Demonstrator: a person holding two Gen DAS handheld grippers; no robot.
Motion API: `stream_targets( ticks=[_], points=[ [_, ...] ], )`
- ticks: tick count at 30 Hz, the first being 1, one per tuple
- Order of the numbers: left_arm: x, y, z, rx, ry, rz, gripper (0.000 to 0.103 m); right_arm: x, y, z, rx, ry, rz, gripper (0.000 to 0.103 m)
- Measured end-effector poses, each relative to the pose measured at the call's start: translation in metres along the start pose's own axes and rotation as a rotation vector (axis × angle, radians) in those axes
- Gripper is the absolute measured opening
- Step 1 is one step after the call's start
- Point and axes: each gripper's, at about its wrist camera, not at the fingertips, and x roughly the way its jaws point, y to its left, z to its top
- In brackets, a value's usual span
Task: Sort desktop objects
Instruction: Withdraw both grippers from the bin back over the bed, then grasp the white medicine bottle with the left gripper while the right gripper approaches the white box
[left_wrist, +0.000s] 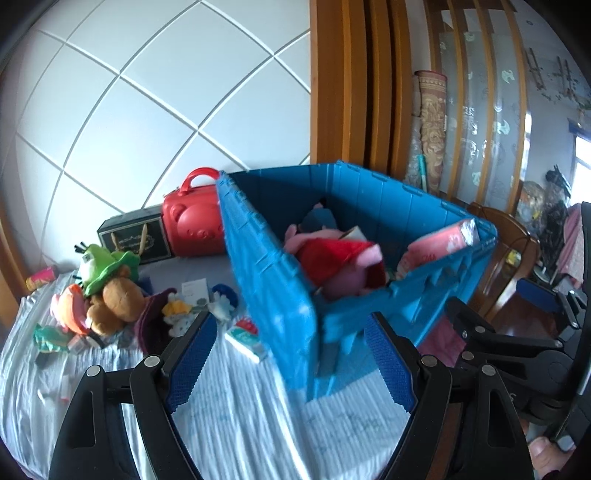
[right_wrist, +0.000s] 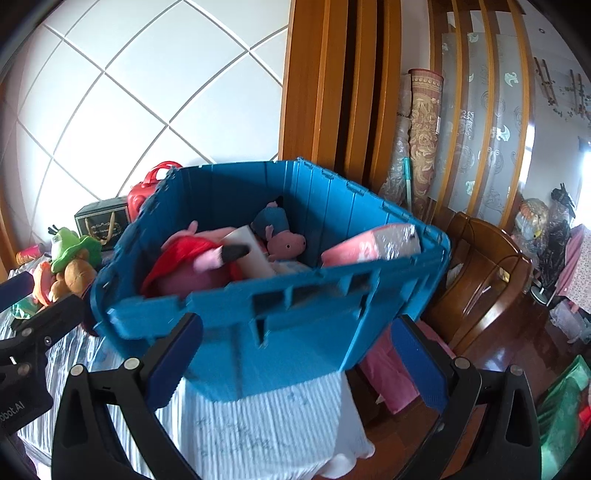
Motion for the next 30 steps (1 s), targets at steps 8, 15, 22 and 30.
stream_targets(
  ticks=[8,15,22,30],
  points=[
    [-0.040,0.063,-0.048,-0.017,0.041,0.031,0.083,-0.036,0.070,-0.040,-0.019,0.026,0.049,0.103],
    [-0.047,0.126,-0.087,-0.082,0.102,0.112,0.083,-0.035,0.140,-0.068,-0.078,0.092,0.143,0.103],
    [-0.030,0.197,-0.112,-0.200,0.169,0.230,0.083,-0.006,0.219,-0.077,-0.203,0.164,0.256,0.103],
    [0.003,0.277,-0.129,-0.309,0.249,0.388,0.083,0.050,0.313,-0.070,-0.322,0.230,0.406,0.103]
  ],
)
